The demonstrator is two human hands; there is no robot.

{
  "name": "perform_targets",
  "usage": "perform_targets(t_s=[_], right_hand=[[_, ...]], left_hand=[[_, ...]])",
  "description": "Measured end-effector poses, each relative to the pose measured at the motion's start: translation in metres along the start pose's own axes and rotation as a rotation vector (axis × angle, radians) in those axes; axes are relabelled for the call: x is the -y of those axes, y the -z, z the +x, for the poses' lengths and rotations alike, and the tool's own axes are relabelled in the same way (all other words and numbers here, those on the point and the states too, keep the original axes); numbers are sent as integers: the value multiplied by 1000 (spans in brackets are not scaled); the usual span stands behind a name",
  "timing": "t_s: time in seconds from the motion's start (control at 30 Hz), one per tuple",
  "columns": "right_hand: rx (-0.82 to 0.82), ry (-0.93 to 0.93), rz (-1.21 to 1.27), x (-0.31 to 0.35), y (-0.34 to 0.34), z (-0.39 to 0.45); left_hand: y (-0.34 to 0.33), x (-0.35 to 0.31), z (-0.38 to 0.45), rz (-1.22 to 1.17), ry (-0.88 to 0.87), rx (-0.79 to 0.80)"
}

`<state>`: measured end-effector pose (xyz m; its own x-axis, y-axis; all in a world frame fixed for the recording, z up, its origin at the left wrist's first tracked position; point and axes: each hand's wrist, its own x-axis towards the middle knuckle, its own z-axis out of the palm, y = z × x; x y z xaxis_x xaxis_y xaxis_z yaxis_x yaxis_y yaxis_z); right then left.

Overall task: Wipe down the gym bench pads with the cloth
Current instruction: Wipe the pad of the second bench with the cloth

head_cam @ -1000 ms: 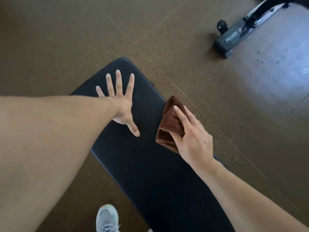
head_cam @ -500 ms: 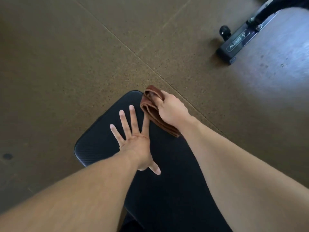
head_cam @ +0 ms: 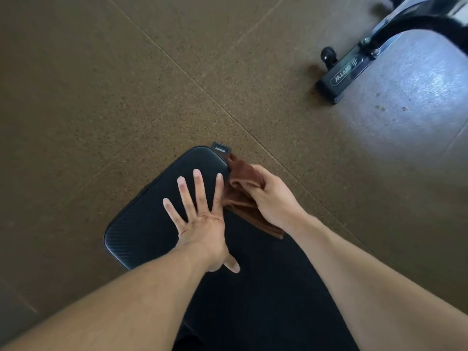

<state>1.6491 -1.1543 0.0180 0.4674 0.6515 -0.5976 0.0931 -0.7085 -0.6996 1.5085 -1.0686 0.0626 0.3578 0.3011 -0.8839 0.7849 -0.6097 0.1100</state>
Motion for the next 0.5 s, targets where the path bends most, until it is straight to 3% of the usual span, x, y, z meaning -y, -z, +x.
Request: perform_targets(t_s=[0.2, 0.5], right_hand=[[87, 148, 221, 18, -13, 54], [102, -2, -66, -78, 44, -76]], left_hand=[[-4, 0, 0, 16, 1, -37], [-7, -5, -12, -21, 6, -121]])
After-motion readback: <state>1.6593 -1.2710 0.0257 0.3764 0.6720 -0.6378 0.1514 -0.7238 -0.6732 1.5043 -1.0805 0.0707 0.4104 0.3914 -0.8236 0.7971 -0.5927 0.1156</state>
